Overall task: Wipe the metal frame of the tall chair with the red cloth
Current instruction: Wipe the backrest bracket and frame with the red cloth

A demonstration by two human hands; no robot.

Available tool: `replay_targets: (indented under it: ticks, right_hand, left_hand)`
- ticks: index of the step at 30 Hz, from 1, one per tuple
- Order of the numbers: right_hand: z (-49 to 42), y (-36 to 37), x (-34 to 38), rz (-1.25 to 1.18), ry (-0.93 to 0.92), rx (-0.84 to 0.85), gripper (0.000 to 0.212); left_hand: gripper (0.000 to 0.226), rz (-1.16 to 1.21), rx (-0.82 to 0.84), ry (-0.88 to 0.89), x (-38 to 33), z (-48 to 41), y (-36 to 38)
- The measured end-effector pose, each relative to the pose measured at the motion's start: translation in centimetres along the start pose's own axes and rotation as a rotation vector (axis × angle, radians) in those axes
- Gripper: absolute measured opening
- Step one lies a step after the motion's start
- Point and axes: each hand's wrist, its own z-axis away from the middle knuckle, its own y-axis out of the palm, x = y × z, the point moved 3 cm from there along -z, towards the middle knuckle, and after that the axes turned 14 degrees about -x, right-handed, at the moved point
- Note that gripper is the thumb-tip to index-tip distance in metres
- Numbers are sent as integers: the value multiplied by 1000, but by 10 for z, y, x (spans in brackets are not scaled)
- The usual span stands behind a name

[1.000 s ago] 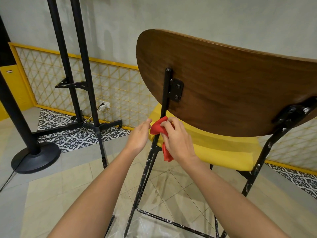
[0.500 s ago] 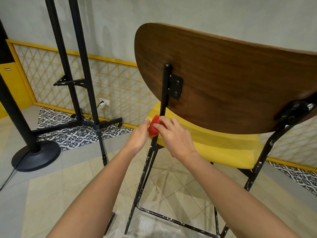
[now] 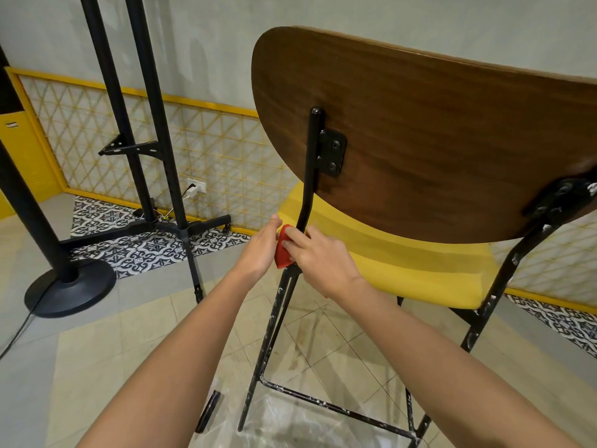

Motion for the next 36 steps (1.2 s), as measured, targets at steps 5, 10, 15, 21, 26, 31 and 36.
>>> replay_targets:
  ticks: [5,10,15,21,26,31,36]
  right_hand:
    - [-9,0,-5,-52,124,-73,26]
    - [-2,0,-2,-27,94,-99,31]
    - [2,5,4,0,-13,-25,28]
    - [-6,-5,-5,-80,117,-134,36]
    - [5,4,10,-37,-2,-13,30]
    - [3,1,2,-41,36,-22,32]
    - [5,0,-2,-93,166,-65,35]
  left_hand:
    - [49,1,-20,11,2,-1,-6]
    - [52,3,-62,-6,3,-3,-9]
    - [49,-16,-56,22,6,-2,-11]
    - [47,6,-71,25,11,-2,-12]
    - [45,43,-69,11,13,1,-9]
    - [42,46,-56,17,15,2,-10]
    - [43,52,-61,2,17,2,-13]
